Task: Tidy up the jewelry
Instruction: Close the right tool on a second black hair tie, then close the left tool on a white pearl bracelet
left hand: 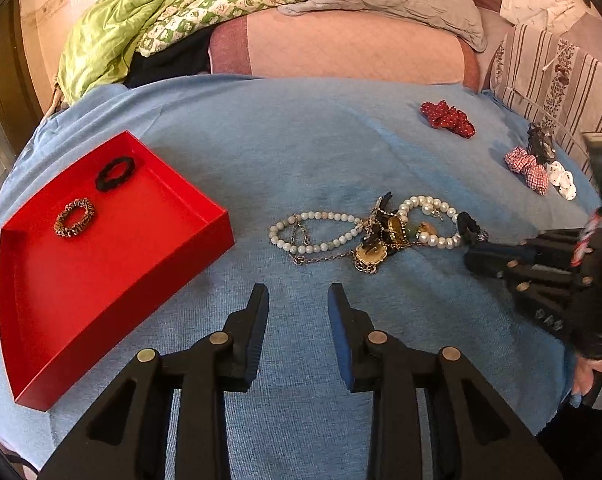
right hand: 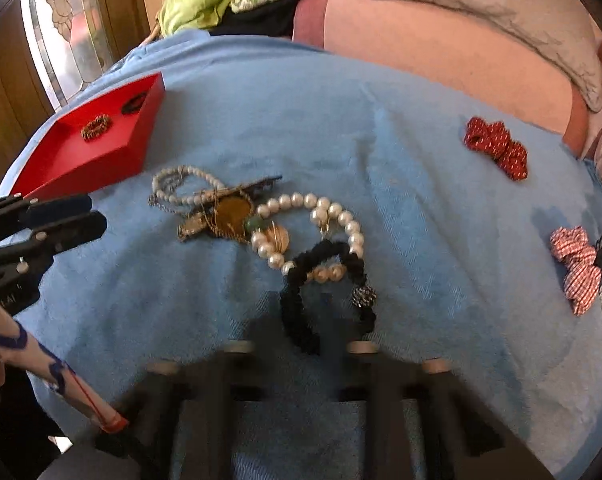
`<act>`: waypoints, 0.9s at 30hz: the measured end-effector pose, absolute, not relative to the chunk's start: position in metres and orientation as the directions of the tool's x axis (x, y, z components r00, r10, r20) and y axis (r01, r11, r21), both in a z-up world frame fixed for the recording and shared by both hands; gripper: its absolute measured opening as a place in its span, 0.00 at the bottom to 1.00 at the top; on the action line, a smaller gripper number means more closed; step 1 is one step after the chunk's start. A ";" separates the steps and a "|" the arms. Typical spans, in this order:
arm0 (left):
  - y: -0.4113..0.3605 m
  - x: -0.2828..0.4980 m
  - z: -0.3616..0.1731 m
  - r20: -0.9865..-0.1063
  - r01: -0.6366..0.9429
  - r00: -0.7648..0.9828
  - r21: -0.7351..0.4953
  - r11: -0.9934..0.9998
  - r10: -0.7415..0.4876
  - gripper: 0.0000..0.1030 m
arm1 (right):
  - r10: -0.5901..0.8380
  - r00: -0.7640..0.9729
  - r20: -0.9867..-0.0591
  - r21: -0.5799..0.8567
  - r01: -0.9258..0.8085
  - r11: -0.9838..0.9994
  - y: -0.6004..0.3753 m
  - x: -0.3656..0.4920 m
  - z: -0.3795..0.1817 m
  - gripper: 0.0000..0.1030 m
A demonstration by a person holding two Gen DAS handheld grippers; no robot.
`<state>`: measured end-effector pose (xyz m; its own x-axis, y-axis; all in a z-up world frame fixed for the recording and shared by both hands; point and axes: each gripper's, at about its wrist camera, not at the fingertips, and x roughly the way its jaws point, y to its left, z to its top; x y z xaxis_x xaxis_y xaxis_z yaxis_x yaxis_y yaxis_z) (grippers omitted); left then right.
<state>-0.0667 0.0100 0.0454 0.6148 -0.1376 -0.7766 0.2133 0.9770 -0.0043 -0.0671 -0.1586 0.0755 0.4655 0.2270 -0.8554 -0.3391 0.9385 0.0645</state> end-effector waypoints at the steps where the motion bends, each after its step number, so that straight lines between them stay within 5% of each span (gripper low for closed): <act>1: 0.010 -0.066 0.046 -0.776 0.216 0.613 -0.014 0.976 -0.147 0.29 | 0.236 0.488 -0.840 0.074 -0.327 0.942 -0.164 -0.069 0.082 0.09; 13: 0.021 -0.021 0.053 -0.783 0.174 0.590 -0.114 0.978 -0.196 0.29 | 0.342 0.589 -0.732 0.267 -0.214 0.940 -0.219 -0.083 0.117 0.09; 27: -0.038 0.026 0.022 -0.851 0.344 0.519 0.127 0.930 -0.076 0.29 | 0.375 0.575 -0.727 0.290 -0.238 0.927 -0.216 -0.081 0.115 0.10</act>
